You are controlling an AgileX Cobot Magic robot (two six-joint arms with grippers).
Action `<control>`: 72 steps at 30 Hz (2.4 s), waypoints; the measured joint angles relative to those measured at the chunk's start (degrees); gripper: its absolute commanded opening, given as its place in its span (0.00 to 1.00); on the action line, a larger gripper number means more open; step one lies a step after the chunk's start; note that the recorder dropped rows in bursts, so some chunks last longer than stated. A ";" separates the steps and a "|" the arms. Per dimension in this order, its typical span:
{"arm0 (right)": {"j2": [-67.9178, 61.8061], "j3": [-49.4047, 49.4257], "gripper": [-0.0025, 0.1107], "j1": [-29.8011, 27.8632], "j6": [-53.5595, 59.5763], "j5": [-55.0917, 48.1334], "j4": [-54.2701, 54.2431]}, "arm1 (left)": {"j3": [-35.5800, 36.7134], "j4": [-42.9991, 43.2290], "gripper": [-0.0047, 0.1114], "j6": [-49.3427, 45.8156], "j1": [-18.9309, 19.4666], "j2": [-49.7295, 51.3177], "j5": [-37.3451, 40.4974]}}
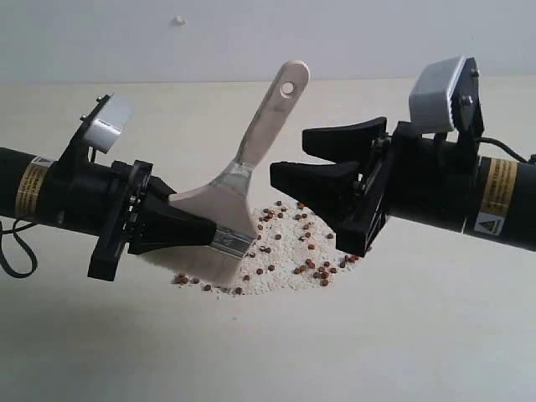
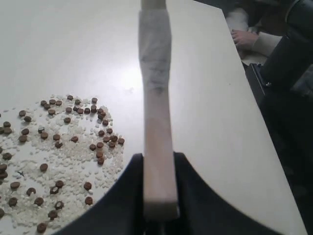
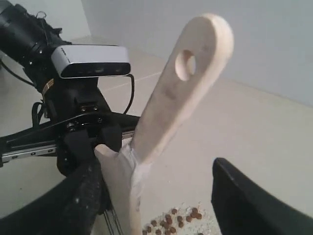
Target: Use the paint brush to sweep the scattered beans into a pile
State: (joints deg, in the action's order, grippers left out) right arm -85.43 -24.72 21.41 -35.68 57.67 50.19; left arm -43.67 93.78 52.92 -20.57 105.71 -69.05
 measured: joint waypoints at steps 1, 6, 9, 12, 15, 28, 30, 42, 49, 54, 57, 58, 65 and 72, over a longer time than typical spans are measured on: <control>0.00 -0.60 0.56 0.00 -0.09 -0.13 0.72 | 0.00 0.00 0.04 0.00 0.00 0.00 0.00; 0.00 -1.57 0.56 -1.23 -0.34 1.02 2.06 | 0.00 -0.04 0.04 -0.12 0.00 0.00 0.00; 0.00 -1.57 0.56 -1.68 -0.46 1.19 1.20 | 0.00 -0.14 0.04 -0.88 0.00 -0.12 0.00; 0.00 -1.57 0.56 -1.82 -0.81 1.19 0.66 | 0.00 -0.29 0.04 -1.21 0.00 -0.63 0.00; 0.00 -1.57 0.56 -1.82 -2.53 1.33 0.56 | 0.00 -0.29 0.04 -1.35 0.00 -0.84 0.00; 0.00 -1.57 0.56 -1.82 -3.05 1.47 -4.96 | 0.00 -0.29 0.04 -1.45 0.00 -0.84 0.00; 0.00 -1.69 0.56 -1.82 -3.13 1.47 -5.99 | 0.00 -0.29 0.04 -1.45 0.00 -0.84 0.00; -0.44 -2.03 0.56 -1.82 -3.47 7.92 -4.25 | 0.00 -0.29 0.04 -1.45 0.00 -0.84 0.00; -4.25 -2.15 0.56 -1.82 -3.47 9.78 -3.06 | 0.00 -0.29 0.04 -1.56 0.00 -0.84 0.00; -7.30 -4.50 0.56 -1.82 -3.14 11.08 -0.84 | 0.00 -0.29 0.04 -1.56 0.00 -0.84 0.00; -8.79 -6.56 0.56 -1.82 -3.36 11.20 1.58 | 0.00 -0.29 0.04 -1.56 0.00 -0.84 0.00; -9.29 -7.13 0.56 -1.82 -3.49 11.33 2.11 | 0.00 -0.29 0.04 -1.56 0.00 -0.84 0.00; -11.98 -9.61 0.56 -1.82 -3.49 11.57 3.02 | 0.00 -0.29 0.04 -1.56 0.00 -0.84 0.00; -13.56 -10.90 0.55 -1.82 -3.49 11.70 3.44 | 0.00 -0.29 0.04 -1.56 0.00 -0.84 0.00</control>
State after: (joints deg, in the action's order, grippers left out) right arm -98.99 -35.62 19.60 -39.17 69.37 53.63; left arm -43.67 93.50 51.36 -20.57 104.87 -69.05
